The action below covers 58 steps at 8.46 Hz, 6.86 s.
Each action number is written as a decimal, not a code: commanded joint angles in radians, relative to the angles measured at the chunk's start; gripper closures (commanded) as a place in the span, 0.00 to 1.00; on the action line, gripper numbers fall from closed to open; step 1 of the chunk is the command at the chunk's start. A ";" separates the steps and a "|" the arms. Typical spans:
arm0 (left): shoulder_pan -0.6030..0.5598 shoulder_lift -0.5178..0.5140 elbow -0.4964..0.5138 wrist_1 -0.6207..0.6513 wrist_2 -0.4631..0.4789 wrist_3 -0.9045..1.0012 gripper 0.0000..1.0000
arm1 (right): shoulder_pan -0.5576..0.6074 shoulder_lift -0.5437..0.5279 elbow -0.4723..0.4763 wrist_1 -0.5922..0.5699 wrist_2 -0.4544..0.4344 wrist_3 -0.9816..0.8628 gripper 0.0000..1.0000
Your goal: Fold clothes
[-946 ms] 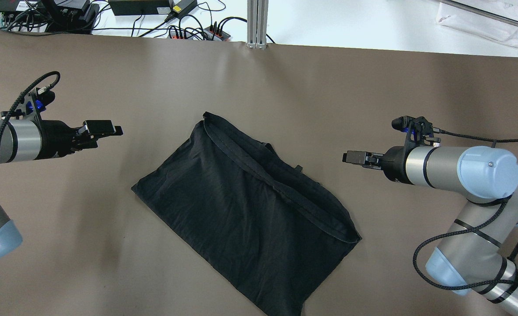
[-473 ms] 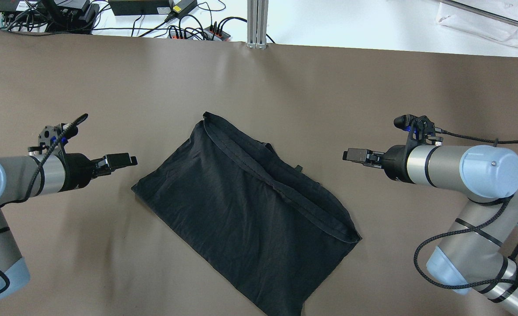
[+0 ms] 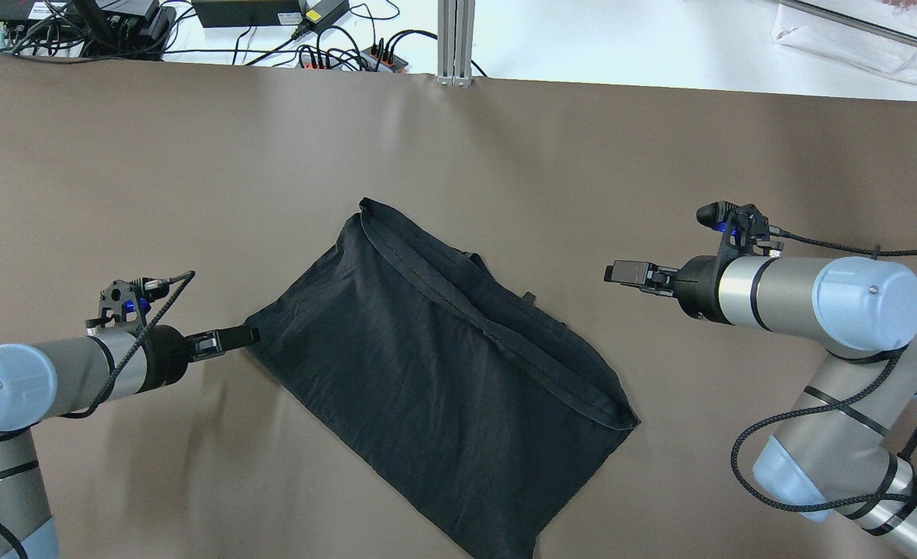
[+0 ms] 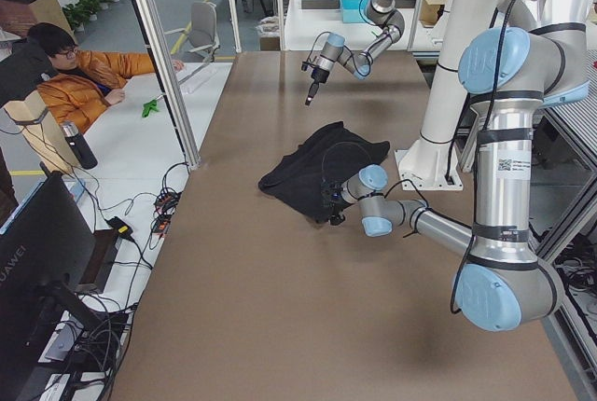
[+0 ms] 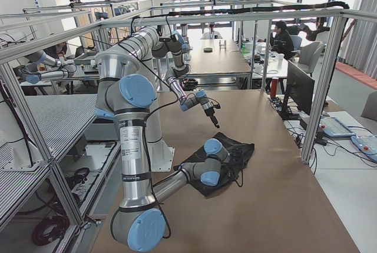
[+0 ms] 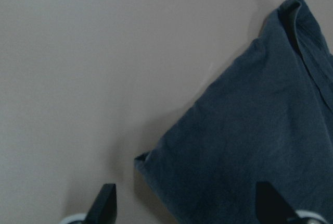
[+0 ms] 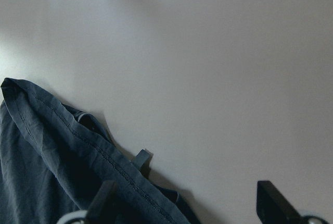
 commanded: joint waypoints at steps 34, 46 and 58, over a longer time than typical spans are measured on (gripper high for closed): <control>-0.308 -0.879 0.824 0.124 0.005 0.213 0.05 | -0.026 0.091 -0.035 -0.030 -0.009 -0.003 0.06; -0.532 -0.560 0.690 -0.074 -0.328 0.492 0.05 | -0.030 0.901 -1.056 -0.046 -0.392 -0.226 0.07; -0.529 -0.575 0.698 -0.069 -0.317 0.489 0.05 | -0.069 0.902 -1.137 -0.029 -0.454 -0.245 1.00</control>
